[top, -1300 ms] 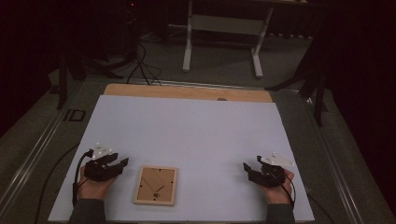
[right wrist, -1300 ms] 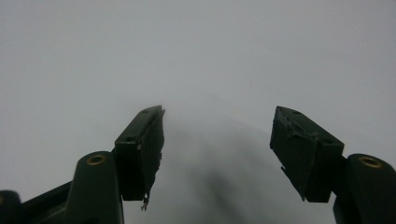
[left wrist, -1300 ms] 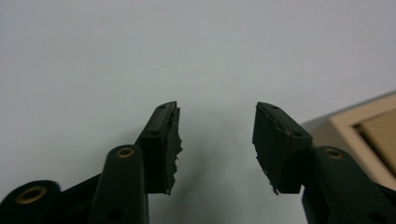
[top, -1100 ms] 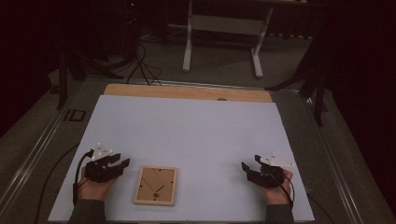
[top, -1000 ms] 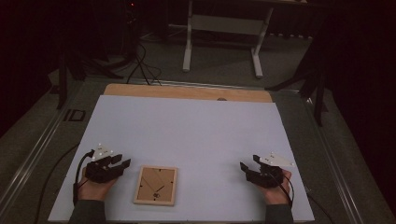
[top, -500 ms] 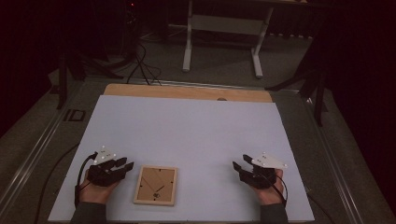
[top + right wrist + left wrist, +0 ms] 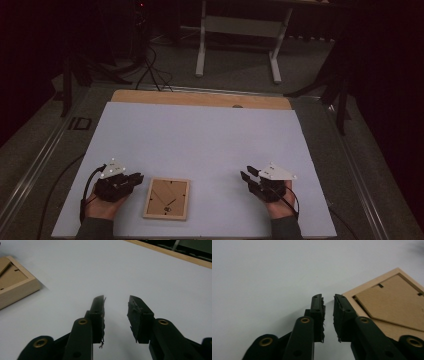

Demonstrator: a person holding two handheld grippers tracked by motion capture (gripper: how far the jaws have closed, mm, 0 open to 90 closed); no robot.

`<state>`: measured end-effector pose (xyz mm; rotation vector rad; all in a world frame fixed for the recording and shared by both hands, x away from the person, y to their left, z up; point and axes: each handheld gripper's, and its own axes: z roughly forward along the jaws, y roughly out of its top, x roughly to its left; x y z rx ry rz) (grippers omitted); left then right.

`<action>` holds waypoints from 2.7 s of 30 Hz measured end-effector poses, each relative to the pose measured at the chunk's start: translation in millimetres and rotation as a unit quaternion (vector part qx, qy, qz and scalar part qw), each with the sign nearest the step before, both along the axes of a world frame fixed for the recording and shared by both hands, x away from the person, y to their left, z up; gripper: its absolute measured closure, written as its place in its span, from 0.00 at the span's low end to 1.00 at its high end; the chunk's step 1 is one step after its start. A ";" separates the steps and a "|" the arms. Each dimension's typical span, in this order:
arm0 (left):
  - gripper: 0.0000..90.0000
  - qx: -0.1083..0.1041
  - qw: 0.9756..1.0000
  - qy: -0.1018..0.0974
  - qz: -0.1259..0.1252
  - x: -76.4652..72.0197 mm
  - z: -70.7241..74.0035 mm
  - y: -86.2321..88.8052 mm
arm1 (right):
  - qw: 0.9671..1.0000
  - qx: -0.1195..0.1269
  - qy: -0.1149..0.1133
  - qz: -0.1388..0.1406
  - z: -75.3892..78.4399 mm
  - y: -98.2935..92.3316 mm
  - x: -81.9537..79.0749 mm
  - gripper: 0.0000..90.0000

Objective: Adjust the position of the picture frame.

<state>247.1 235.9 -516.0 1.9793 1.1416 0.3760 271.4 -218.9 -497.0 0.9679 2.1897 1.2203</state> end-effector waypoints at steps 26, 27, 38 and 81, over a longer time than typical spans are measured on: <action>0.99 0.005 0.999 0.017 -0.037 -0.2 -3.9 -11.9 | 0.997 -0.025 0.005 0.075 2.3 71.9 8.3 0.99; 0.99 0.005 0.999 0.017 -0.037 -0.2 -3.9 -11.9 | 0.997 -0.023 0.005 0.076 1.6 74.1 8.0 0.99; 0.99 0.007 0.999 0.021 -0.040 1.2 -5.5 -15.4 | 0.994 -0.031 0.011 0.106 -5.0 104.9 4.1 1.00; 0.99 0.010 0.999 0.009 -0.041 2.5 -4.3 -16.4 | 0.982 -0.074 0.034 0.170 -23.0 173.5 5.2 1.00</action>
